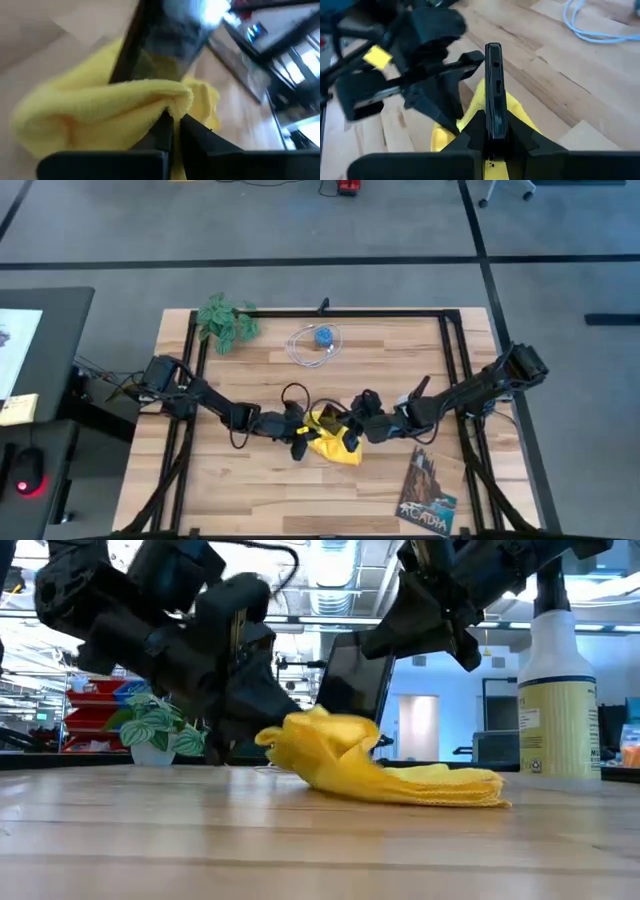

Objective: Apply microfiber cloth
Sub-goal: Wipe the front of the cellphone using a microfiber cloth

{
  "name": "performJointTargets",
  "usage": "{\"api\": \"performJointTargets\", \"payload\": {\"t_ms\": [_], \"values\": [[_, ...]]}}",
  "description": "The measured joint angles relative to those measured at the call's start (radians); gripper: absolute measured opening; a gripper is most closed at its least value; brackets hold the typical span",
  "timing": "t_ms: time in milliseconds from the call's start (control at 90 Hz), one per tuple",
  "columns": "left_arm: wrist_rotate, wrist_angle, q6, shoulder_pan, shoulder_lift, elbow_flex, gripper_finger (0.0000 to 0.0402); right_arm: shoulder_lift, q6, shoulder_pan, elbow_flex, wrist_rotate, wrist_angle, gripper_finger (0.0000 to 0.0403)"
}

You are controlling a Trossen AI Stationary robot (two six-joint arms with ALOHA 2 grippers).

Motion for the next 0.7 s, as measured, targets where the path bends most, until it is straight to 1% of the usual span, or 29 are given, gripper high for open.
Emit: {"api": "performJointTargets", "payload": {"t_ms": [111,222,367,700], "values": [[-0.15,0.014,0.005,-0.031,0.0,0.0,0.0,0.001,0.022,0.0,0.0,0.022,0.029,0.0021],[-0.224,0.018,0.031,-0.047,0.0,0.0,0.0,0.001,0.006,0.0,0.0,0.038,0.072,0.0021],[-0.241,0.01,0.056,-0.057,-0.001,0.001,0.0,0.001,-0.02,0.0,0.0,0.045,0.105,0.0021],[-0.271,-0.13,0.046,-0.094,-0.002,0.002,0.0,0.0,-0.02,0.0,0.0,0.038,0.124,0.0021]]}}
